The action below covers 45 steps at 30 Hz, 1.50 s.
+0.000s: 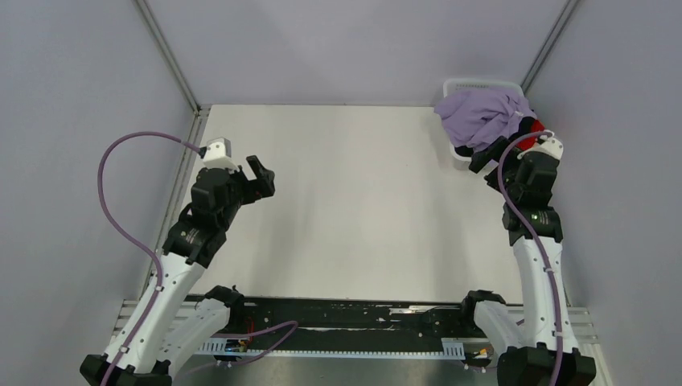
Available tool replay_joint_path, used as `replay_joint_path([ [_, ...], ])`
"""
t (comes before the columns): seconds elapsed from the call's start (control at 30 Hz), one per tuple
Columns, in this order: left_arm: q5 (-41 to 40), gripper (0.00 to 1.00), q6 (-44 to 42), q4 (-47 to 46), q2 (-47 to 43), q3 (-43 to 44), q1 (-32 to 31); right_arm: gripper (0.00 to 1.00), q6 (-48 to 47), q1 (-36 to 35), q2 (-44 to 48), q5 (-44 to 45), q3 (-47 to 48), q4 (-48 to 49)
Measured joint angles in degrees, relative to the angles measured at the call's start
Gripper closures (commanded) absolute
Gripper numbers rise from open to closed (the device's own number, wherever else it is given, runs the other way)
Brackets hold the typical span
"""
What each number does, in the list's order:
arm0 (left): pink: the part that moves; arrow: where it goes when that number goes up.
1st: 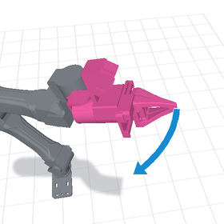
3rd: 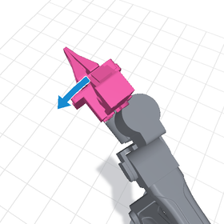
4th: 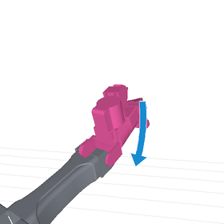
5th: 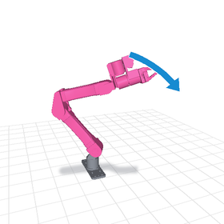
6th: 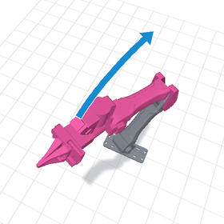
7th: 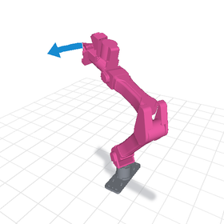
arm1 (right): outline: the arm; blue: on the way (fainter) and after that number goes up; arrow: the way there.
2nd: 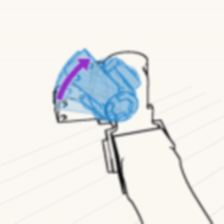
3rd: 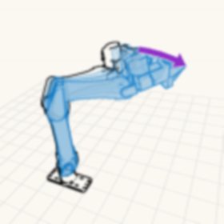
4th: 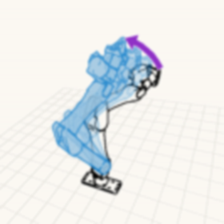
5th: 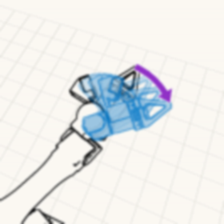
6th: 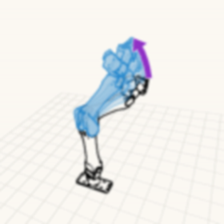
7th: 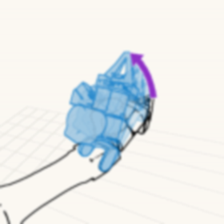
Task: Fold and stack the t-shirts
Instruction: Grab crumpled tshirt from bin with the right arm, then move the tshirt to the center of the board
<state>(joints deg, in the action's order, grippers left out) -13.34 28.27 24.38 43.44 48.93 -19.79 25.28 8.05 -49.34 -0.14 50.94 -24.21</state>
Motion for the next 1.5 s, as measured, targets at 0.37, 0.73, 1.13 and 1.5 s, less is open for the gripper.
replay_joint_path([
  [0.37,-0.04,0.0,-0.33,-1.49,3.91,0.31,0.0,0.01,-5.99,0.0,-28.94,0.7,24.13,2.43],
  [0.73,-1.09,0.0,-0.35,-1.55,6.34,0.57,0.0,0.38,-9.57,-0.04,-59.87,9.09,47.5,3.04],
  [1.13,-1.29,0.0,-0.31,-1.49,9.01,2.14,0.0,1.0,-12.33,-3.21,-66.64,12.41,55.93,2.4],
  [1.5,-1.11,0.0,-0.11,-1.42,5.62,2.14,0.0,1.0,-16.39,-8.85,-47.34,9.22,54.99,3.48],
])
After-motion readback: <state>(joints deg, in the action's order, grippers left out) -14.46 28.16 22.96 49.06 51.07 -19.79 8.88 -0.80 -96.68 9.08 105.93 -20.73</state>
